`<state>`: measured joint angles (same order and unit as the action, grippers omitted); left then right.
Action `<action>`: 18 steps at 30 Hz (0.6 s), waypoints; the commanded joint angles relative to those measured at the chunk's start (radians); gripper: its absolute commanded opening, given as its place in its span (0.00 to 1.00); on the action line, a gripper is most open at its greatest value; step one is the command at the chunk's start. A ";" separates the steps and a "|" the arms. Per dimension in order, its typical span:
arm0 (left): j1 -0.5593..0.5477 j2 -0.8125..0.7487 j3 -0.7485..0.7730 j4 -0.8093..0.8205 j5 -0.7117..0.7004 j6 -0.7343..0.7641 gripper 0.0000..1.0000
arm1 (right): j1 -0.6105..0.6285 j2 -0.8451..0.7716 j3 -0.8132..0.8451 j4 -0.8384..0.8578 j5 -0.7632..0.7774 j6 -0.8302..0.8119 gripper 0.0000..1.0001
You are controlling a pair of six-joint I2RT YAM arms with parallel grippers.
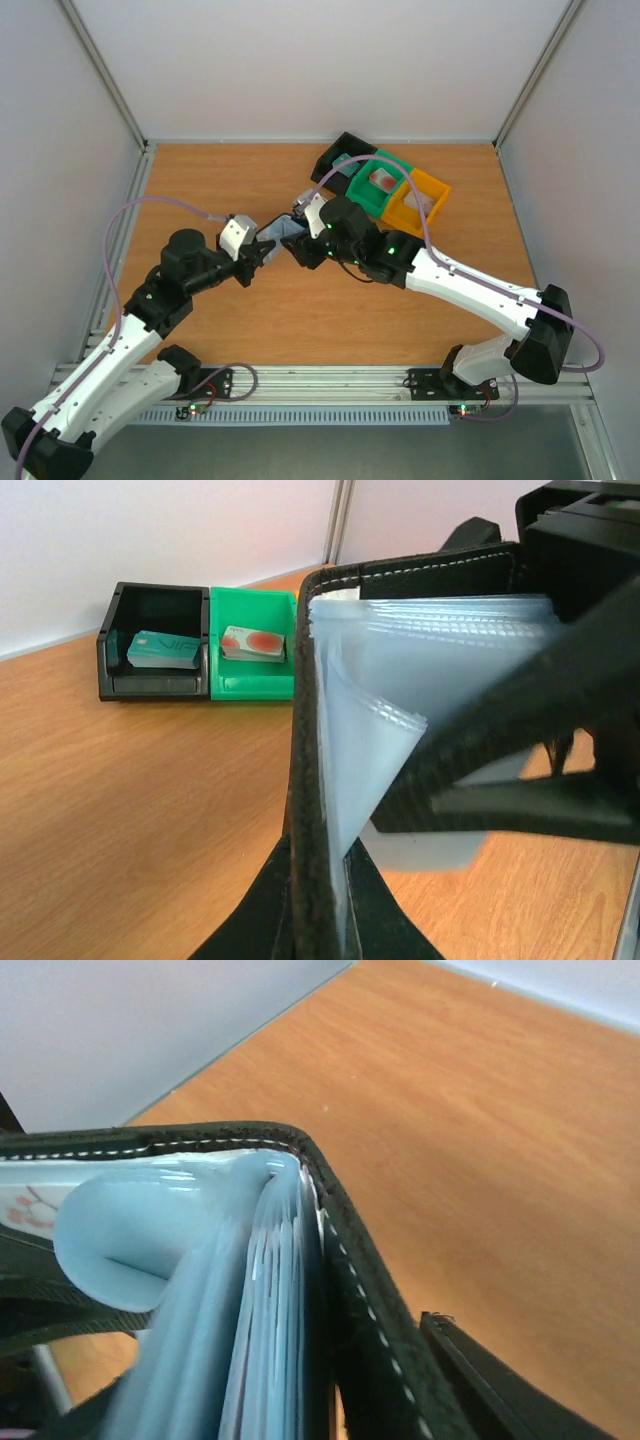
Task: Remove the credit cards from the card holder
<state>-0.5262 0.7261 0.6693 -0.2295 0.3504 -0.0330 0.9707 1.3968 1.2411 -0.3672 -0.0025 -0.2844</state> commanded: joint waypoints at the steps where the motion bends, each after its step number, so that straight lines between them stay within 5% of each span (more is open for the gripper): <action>1: -0.004 -0.013 -0.010 0.057 0.003 0.012 0.00 | 0.007 -0.049 -0.019 0.012 0.075 0.019 0.47; 7: -0.005 -0.021 -0.029 0.100 0.122 -0.014 0.00 | -0.034 -0.077 -0.040 -0.051 0.043 0.004 0.02; 9: -0.004 -0.029 -0.034 0.135 0.234 -0.042 0.16 | -0.083 -0.095 -0.060 -0.045 -0.084 -0.006 0.01; 11: -0.003 -0.038 -0.037 0.168 0.347 -0.070 0.51 | -0.174 -0.129 -0.095 -0.005 -0.264 -0.018 0.01; 12: -0.003 -0.040 -0.037 0.178 0.377 -0.079 0.55 | -0.217 -0.146 -0.113 0.019 -0.372 -0.012 0.01; 14: -0.003 -0.041 -0.036 0.185 0.387 -0.076 0.55 | -0.292 -0.174 -0.143 0.074 -0.607 0.006 0.01; 18: -0.003 -0.037 -0.031 0.161 0.276 -0.032 0.44 | -0.323 -0.189 -0.140 0.096 -0.779 0.003 0.01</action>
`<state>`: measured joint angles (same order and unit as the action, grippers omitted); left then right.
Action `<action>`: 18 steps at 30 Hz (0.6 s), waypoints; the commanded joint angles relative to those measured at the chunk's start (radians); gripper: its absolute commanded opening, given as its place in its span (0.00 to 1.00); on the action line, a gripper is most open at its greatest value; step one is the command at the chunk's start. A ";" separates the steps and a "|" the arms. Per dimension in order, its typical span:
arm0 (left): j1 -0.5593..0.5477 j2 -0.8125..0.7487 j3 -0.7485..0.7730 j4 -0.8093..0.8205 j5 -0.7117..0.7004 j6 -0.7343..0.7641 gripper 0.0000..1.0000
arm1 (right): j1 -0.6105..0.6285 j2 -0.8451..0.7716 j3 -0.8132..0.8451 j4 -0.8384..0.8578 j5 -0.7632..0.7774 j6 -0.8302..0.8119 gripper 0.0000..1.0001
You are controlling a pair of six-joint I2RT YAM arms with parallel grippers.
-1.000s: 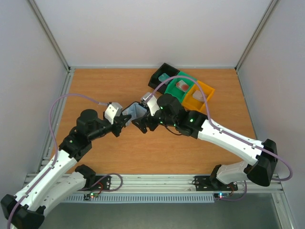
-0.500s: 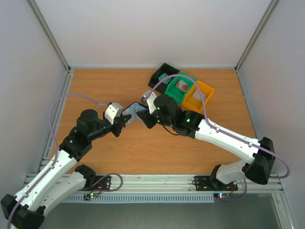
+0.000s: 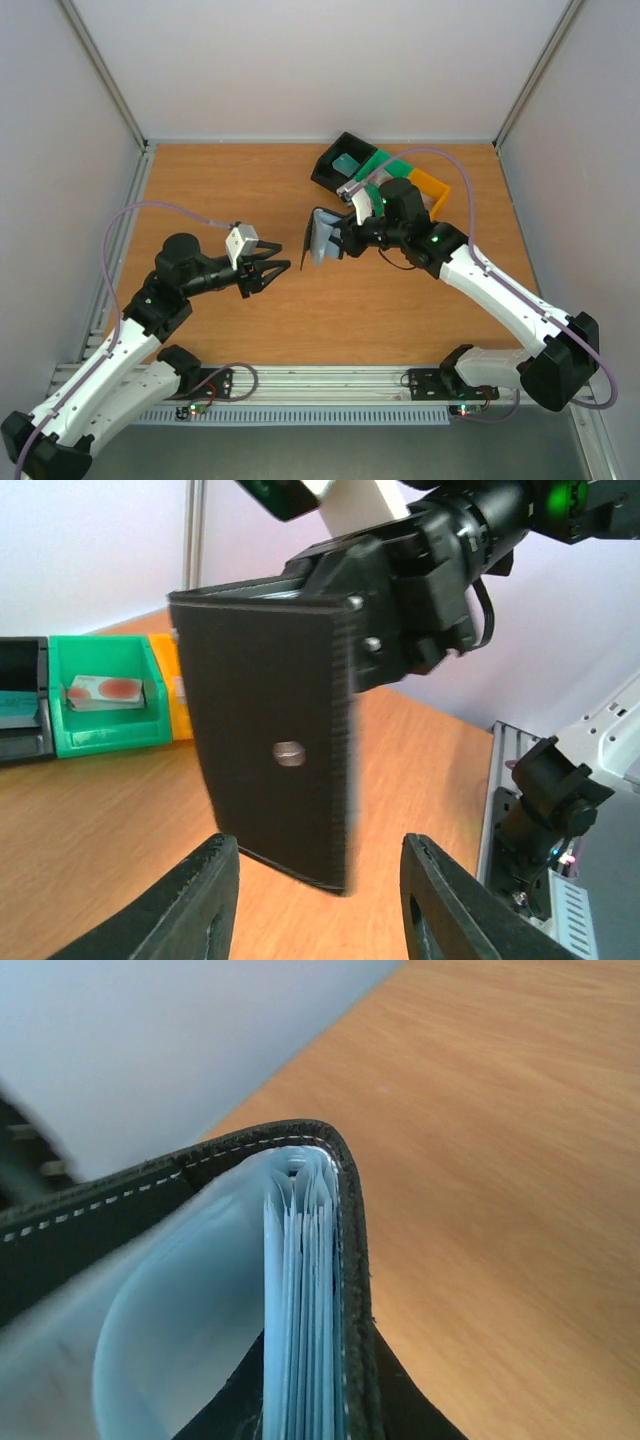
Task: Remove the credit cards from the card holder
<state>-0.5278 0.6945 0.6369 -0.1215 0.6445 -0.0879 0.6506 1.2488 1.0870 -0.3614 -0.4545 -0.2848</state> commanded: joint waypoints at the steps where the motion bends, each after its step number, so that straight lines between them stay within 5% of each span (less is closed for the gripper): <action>1: -0.002 -0.003 0.002 0.047 -0.055 0.037 0.44 | -0.003 -0.038 0.018 0.089 -0.337 0.008 0.01; 4: -0.002 0.002 0.007 0.042 -0.092 0.062 0.48 | -0.004 -0.030 0.022 0.083 -0.301 0.031 0.01; 9: -0.003 0.002 0.004 0.086 0.048 0.052 0.62 | -0.004 -0.002 0.046 0.069 -0.179 0.102 0.01; 13: -0.003 0.009 0.003 0.101 -0.006 0.033 0.76 | 0.007 0.040 0.095 0.030 -0.072 0.186 0.01; 18: -0.003 0.027 0.003 0.111 -0.066 0.024 0.82 | 0.101 0.072 0.181 -0.076 0.144 0.128 0.01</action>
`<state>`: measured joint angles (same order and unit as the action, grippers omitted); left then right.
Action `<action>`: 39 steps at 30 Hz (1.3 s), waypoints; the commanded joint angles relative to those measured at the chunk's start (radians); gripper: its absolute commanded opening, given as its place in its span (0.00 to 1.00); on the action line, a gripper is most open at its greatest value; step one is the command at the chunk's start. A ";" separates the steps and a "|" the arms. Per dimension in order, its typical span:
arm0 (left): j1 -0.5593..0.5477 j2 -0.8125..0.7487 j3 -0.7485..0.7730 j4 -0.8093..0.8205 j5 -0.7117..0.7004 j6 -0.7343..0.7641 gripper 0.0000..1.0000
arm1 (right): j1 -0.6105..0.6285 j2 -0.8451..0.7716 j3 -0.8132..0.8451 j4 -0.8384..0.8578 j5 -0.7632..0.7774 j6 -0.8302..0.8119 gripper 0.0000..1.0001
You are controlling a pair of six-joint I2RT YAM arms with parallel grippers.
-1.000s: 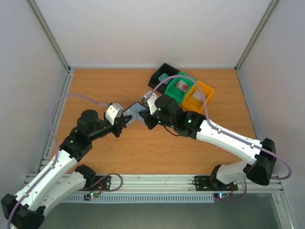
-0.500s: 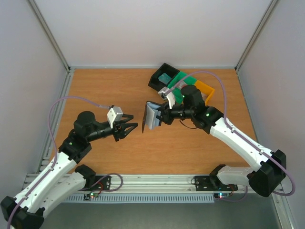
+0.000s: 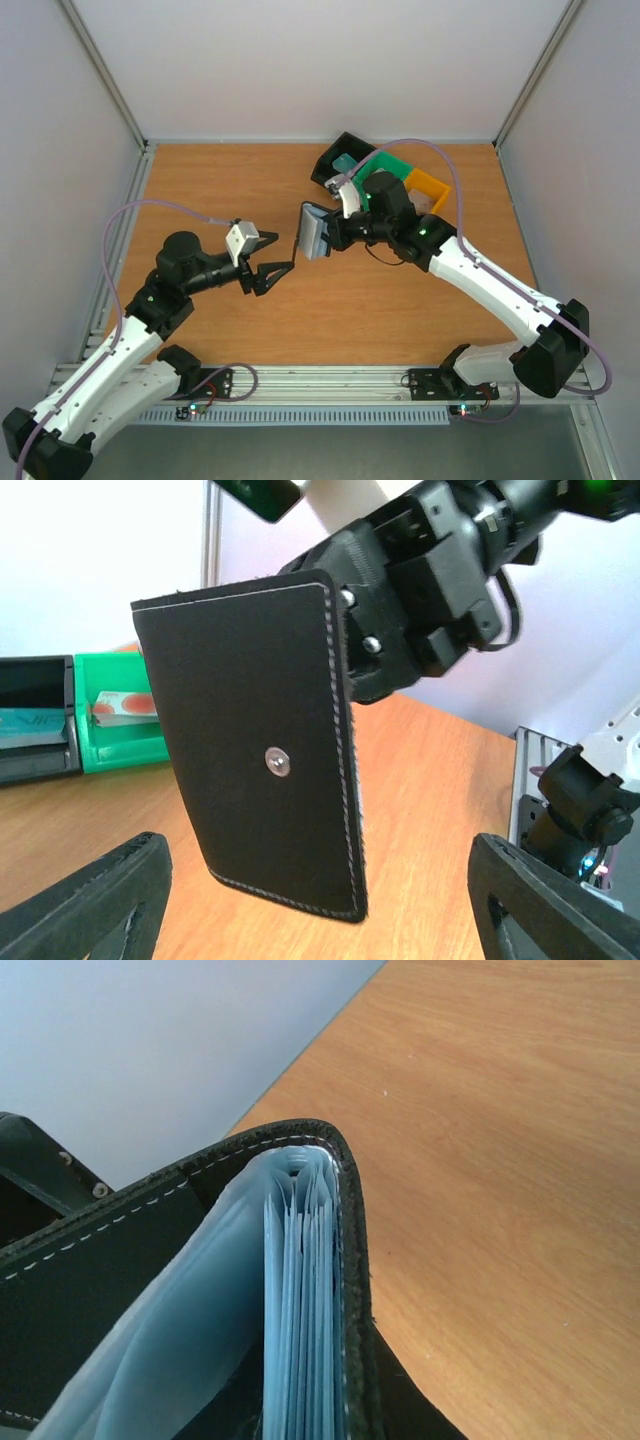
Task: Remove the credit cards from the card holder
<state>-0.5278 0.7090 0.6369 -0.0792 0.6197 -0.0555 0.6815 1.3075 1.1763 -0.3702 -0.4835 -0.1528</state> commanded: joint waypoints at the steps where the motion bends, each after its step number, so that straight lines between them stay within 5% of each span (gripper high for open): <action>1: -0.003 0.014 0.006 0.069 -0.048 -0.014 0.82 | 0.081 0.017 0.101 -0.076 0.185 -0.008 0.01; 11: -0.003 0.025 0.003 0.068 -0.199 0.013 0.82 | 0.193 0.067 0.192 -0.159 0.395 -0.007 0.01; 18: -0.003 0.032 0.004 0.068 -0.206 0.009 0.88 | 0.233 0.127 0.259 -0.185 0.450 -0.001 0.01; 23: -0.003 0.026 0.009 0.059 -0.254 0.023 0.75 | 0.253 0.140 0.277 -0.187 0.455 -0.016 0.01; 28: -0.003 0.032 0.002 0.069 -0.241 0.016 0.82 | 0.256 0.154 0.290 -0.191 0.467 -0.001 0.01; 39: -0.003 0.036 -0.001 0.092 -0.287 0.015 0.78 | 0.287 0.201 0.345 -0.223 0.521 -0.013 0.01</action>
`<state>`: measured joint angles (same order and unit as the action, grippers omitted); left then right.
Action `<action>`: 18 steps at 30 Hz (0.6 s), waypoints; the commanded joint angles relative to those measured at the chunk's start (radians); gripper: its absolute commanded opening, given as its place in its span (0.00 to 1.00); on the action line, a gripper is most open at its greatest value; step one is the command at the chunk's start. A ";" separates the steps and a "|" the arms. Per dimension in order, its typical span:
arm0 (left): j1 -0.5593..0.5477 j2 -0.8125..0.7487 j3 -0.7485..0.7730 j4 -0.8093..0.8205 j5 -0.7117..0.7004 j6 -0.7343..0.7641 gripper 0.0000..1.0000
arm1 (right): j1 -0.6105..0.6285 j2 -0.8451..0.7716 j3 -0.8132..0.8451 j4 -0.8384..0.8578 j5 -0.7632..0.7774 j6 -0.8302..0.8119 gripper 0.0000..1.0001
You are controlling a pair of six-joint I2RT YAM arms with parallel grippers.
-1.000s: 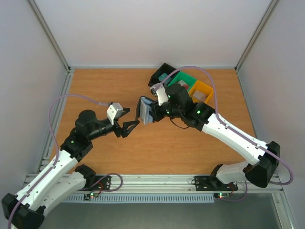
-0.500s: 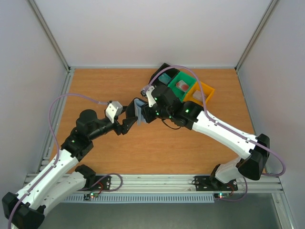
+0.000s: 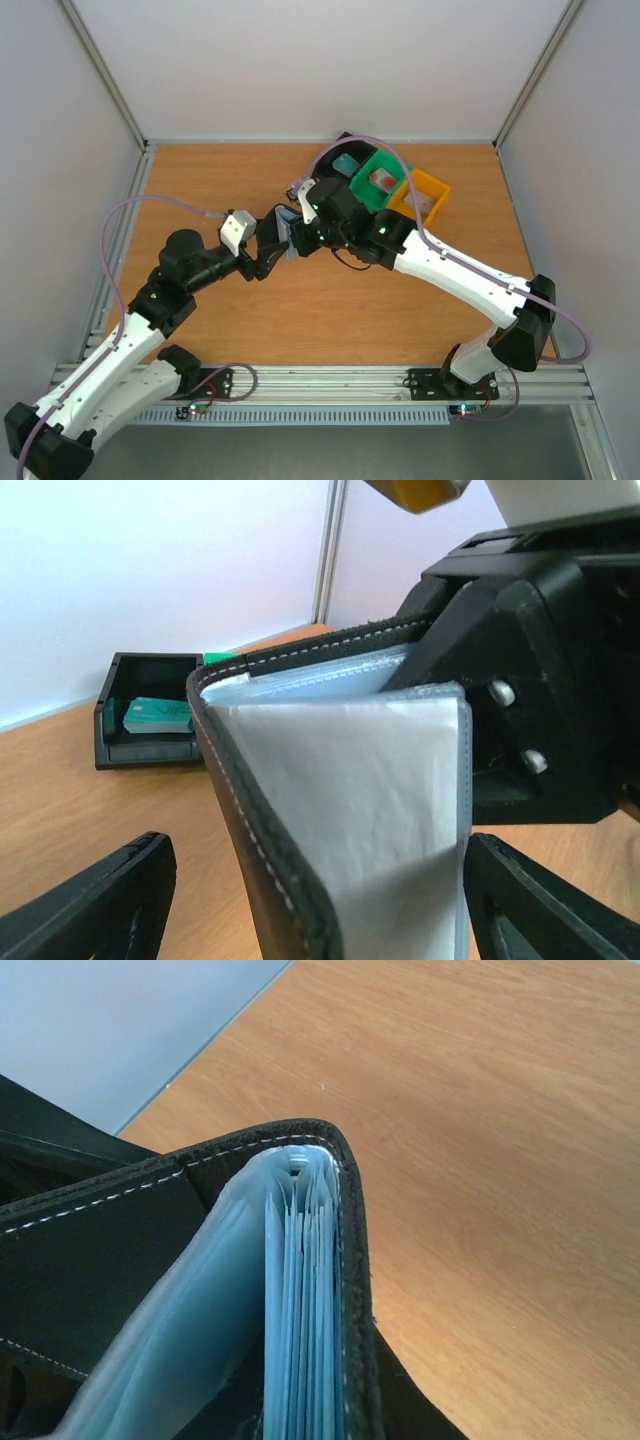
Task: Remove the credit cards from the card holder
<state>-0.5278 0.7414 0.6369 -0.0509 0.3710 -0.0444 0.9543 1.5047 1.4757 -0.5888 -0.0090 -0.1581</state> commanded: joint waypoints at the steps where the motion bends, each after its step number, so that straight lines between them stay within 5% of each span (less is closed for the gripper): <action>1: -0.004 0.003 0.000 0.057 -0.047 0.006 0.75 | 0.015 0.002 0.047 -0.007 0.052 -0.011 0.01; 7: -0.003 -0.008 0.001 -0.001 -0.060 0.017 0.76 | 0.018 0.005 0.045 -0.021 0.060 -0.018 0.01; 14: -0.003 -0.024 0.014 -0.035 -0.075 0.039 0.44 | 0.005 -0.039 0.012 -0.005 0.021 -0.066 0.01; 18: -0.003 -0.039 0.011 -0.043 -0.049 0.041 0.35 | -0.038 -0.087 -0.037 0.029 -0.163 -0.118 0.01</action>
<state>-0.5278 0.7269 0.6369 -0.1017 0.3138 -0.0132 0.9455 1.4929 1.4654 -0.6067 -0.0135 -0.2108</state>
